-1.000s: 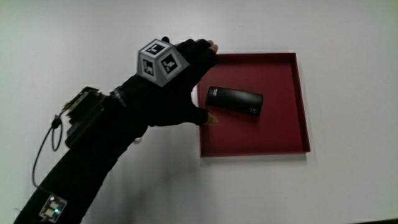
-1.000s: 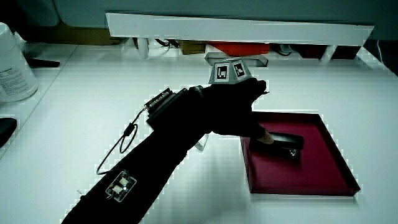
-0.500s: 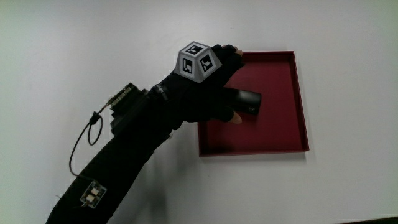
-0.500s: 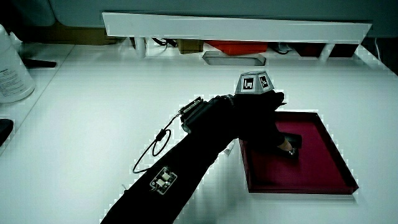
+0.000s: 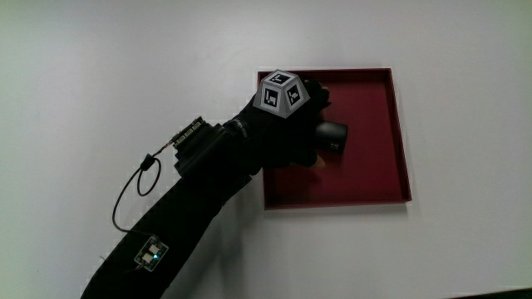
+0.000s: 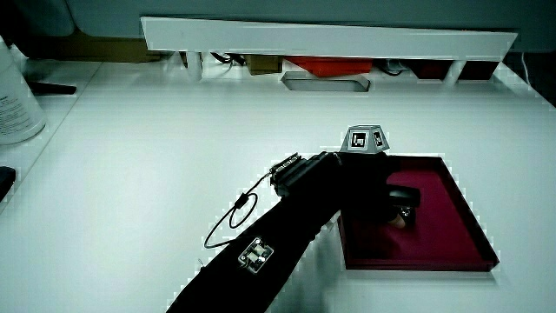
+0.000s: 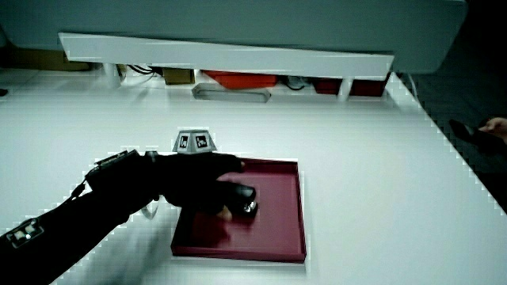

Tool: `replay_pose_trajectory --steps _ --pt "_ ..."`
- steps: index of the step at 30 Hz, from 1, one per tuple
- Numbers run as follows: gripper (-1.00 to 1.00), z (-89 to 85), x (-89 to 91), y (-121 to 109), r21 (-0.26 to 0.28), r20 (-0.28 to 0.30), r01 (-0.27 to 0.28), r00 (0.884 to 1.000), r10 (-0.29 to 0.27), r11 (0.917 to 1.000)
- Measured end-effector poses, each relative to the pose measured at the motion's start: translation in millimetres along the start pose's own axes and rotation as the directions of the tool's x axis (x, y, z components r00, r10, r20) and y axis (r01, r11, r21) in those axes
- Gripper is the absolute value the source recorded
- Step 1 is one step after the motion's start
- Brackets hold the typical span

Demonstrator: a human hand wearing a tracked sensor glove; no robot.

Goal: Pick stapper from plate

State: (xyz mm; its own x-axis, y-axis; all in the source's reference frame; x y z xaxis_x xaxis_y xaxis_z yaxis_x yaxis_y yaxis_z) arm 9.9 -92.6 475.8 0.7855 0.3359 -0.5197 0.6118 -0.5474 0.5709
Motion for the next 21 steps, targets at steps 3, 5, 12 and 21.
replay_pose_trajectory --steps 3,5,12,21 --pt "0.00 -0.4 -2.2 0.2 0.019 0.010 0.002 1.000 -0.002 0.9998" --pt "0.09 1.3 -1.6 -1.0 0.033 0.013 0.015 1.000 -0.016 0.9994" --pt "0.41 0.8 -1.1 -2.8 0.085 0.023 0.044 0.999 -0.046 0.9954" --pt "0.82 0.5 1.1 -3.8 0.113 0.020 0.061 0.998 -0.064 0.9917"
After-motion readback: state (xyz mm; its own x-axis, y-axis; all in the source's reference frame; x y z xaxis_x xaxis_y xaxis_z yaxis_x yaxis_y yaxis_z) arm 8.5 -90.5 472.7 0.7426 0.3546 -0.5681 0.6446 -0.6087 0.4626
